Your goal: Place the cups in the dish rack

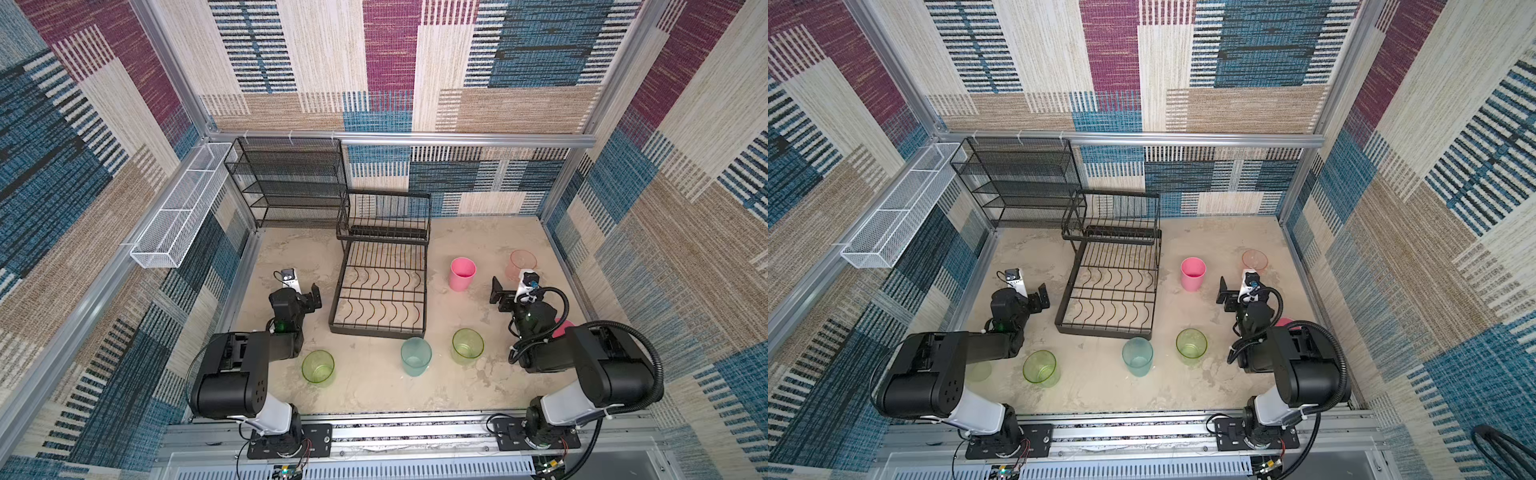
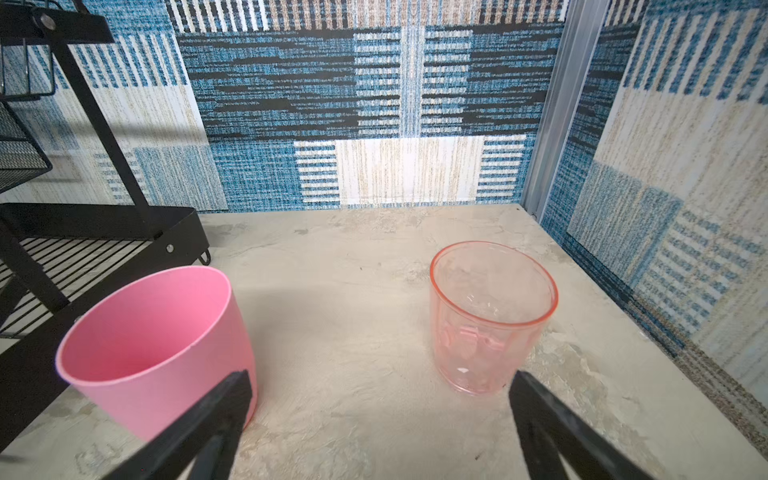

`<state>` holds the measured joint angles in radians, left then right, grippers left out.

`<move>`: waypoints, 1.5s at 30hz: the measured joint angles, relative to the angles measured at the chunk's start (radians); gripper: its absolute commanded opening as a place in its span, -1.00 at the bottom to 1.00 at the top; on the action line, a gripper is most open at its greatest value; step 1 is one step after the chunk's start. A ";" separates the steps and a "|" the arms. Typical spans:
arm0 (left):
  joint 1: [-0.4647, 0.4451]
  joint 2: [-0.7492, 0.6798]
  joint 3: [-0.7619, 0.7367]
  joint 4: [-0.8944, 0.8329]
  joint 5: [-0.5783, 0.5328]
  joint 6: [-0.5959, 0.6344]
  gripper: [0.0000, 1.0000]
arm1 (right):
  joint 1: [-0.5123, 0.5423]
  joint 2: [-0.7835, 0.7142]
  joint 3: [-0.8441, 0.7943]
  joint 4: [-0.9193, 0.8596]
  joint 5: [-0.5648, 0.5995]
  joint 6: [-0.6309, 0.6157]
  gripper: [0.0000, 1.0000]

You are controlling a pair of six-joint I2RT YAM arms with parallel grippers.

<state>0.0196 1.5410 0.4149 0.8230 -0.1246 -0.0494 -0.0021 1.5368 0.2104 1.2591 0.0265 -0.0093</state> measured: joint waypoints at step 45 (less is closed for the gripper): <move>-0.015 0.001 0.002 -0.001 -0.007 0.004 0.98 | -0.005 0.000 0.000 0.000 -0.008 0.000 1.00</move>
<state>0.0044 1.5417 0.4168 0.8219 -0.1318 -0.0452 -0.0067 1.5368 0.2104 1.2591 0.0185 -0.0090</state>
